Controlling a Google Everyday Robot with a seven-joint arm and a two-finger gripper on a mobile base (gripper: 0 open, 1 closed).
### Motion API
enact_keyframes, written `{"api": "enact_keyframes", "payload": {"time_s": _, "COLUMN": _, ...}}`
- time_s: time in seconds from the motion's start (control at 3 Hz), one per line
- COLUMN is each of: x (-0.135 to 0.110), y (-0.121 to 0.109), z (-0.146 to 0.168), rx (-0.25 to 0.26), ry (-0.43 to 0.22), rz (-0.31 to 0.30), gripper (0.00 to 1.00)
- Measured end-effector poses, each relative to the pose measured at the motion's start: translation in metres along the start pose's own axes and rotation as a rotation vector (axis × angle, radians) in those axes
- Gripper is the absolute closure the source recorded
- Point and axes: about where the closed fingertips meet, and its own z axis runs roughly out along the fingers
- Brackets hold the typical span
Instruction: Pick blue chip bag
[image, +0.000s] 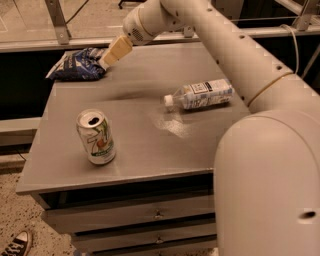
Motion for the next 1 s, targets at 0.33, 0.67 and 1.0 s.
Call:
{"api": "enact_keyframes", "payload": {"time_s": 0.33, "x": 0.002, "y": -0.009, "z": 0.047, "rx": -0.002, "ry": -0.028, "rz": 0.062, "gripper": 0.0}}
{"api": "enact_keyframes", "payload": {"time_s": 0.67, "x": 0.002, "y": -0.011, "z": 0.095, "rx": -0.02, "ry": -0.03, "rz": 0.096, "gripper": 0.03}}
{"api": "enact_keyframes", "payload": {"time_s": 1.0, "x": 0.001, "y": -0.009, "z": 0.118, "rx": -0.037, "ry": -0.026, "rz": 0.105, "gripper": 0.04}}
